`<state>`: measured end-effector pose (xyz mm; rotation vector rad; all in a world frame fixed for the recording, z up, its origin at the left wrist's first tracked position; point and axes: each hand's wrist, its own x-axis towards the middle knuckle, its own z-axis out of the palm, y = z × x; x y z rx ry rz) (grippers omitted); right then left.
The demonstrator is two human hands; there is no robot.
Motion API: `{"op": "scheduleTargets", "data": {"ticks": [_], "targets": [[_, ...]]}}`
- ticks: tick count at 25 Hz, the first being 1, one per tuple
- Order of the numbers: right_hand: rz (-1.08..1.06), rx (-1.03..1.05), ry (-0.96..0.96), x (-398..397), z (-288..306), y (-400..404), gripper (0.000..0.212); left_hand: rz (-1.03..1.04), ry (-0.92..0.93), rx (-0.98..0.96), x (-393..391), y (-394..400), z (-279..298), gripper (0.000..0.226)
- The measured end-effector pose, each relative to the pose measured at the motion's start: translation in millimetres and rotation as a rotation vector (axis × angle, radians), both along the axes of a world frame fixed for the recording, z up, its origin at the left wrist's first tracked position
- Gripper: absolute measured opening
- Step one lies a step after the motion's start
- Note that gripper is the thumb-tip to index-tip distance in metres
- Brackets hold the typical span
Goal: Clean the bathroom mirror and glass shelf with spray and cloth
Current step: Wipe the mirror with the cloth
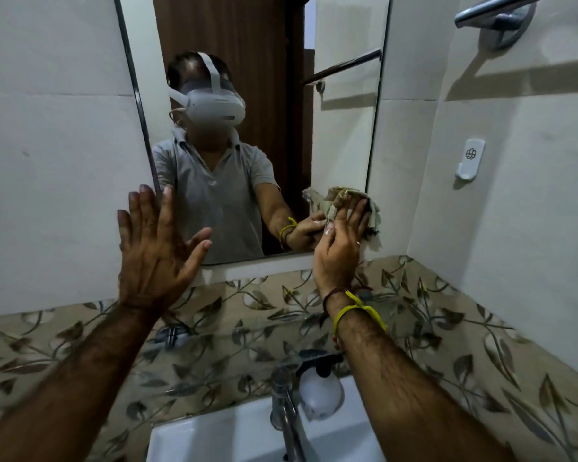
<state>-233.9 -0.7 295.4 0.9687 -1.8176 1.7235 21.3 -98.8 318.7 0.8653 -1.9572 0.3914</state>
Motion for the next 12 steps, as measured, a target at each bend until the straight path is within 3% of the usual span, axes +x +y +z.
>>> {"op": "scheduleTargets", "data": {"ticks": [6, 12], "targets": [[-0.014, -0.039, -0.307, 49, -2, -16, 0.059, -0.117, 0.061, 0.078, 13, -2, 0, 0.08], [0.037, -0.031, -0.433, 100, 4, -23, 0.061, -0.244, 0.105, 0.225, 23, 5, 5, 0.067]]}}
